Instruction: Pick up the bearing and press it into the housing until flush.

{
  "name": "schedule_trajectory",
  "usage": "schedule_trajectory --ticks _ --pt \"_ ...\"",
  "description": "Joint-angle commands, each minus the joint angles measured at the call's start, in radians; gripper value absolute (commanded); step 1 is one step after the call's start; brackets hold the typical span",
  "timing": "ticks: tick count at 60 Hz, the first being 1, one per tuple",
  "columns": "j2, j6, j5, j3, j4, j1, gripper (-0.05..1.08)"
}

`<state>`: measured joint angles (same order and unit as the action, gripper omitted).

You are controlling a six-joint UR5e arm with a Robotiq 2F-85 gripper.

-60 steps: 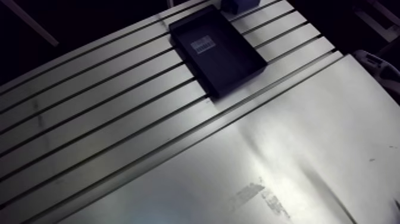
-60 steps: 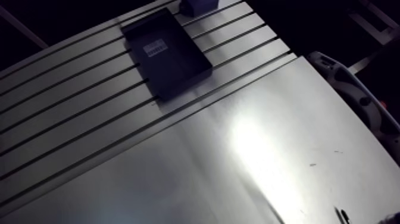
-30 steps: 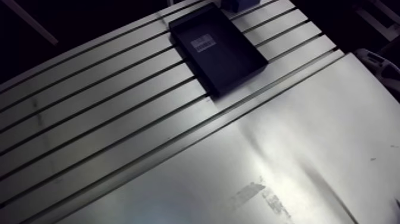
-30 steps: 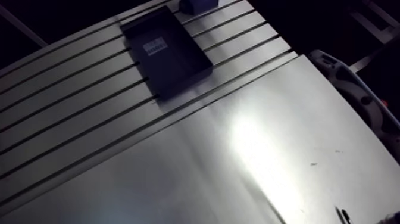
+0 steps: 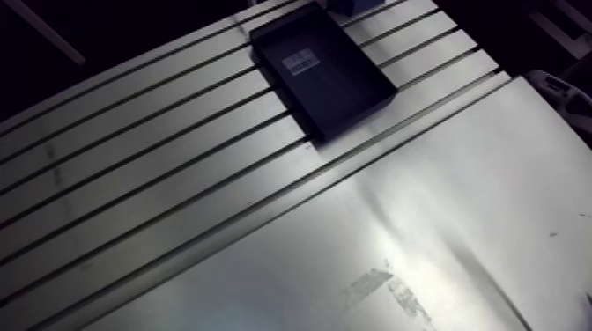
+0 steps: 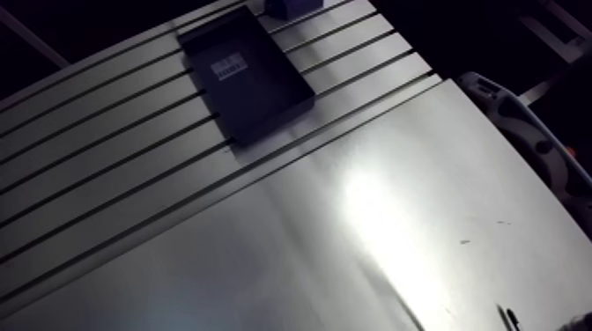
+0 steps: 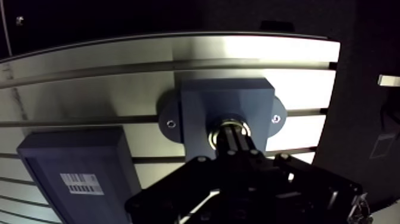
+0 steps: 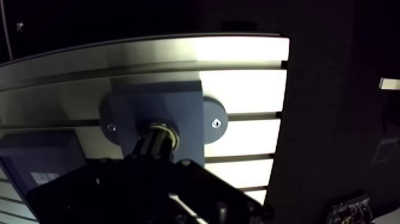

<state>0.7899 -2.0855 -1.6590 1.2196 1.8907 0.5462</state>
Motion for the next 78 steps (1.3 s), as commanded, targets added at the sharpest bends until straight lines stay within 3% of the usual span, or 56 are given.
schedule_trajectory --ticks 1,78 --pt "-0.002 0.0 0.0 0.002 0.0 0.0 1.08" --pt "-0.001 -0.002 -0.002 0.016 0.0 0.002 1.08"
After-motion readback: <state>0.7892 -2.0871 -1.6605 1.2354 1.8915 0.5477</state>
